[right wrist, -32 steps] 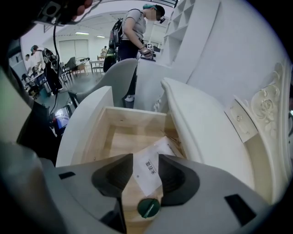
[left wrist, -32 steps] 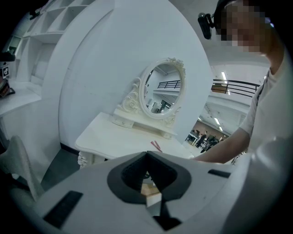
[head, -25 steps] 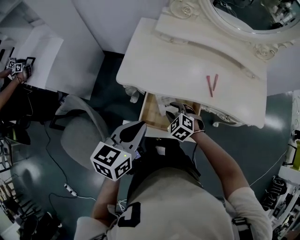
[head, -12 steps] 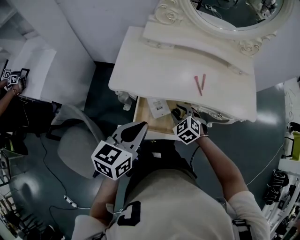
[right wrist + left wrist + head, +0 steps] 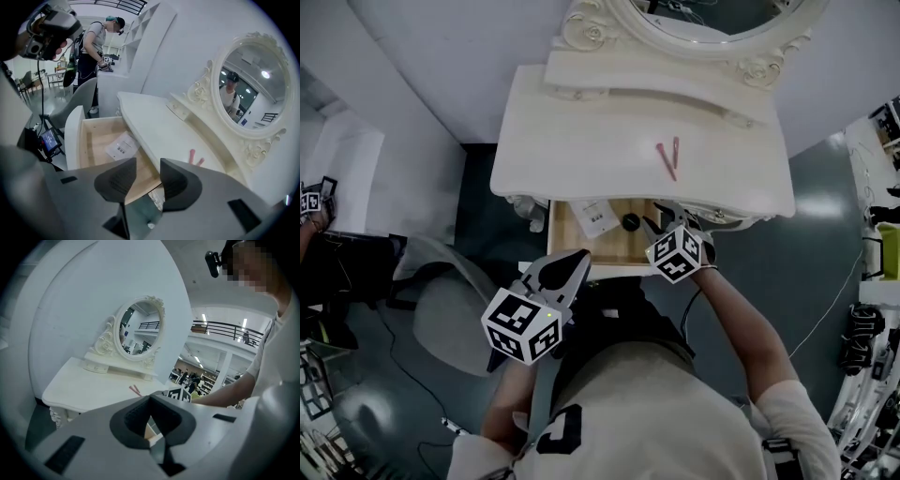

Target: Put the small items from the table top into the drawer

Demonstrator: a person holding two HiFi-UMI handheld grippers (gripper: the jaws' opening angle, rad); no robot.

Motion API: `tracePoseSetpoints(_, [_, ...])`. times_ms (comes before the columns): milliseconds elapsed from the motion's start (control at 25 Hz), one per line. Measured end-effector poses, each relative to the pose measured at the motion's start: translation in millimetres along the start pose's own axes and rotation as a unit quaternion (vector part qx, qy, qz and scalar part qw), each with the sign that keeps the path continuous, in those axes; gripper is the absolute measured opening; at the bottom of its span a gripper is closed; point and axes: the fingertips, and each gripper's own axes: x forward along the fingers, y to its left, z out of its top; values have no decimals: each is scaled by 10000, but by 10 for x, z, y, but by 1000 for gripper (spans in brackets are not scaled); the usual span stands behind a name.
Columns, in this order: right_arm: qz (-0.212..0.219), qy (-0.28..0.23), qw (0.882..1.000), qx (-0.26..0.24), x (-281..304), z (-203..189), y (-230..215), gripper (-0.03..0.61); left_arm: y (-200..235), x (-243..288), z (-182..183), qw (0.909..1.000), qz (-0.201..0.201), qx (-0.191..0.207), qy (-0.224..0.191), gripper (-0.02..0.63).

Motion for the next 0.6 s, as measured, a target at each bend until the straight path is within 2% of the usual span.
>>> tracePoseSetpoints(200, [-59,54,9996,274,-71,-163,-223,166,-144,147,59,9999,-14,108,11,55])
tracePoseSetpoints(400, [-108,89,9979,627,-10,-302,-498,164,-261,263,75,9999,126,85,26,55])
tracePoseSetpoints(600, [-159,66,9971,740,76,-412,-773,159,-362,420,75,9994,328,58,79,55])
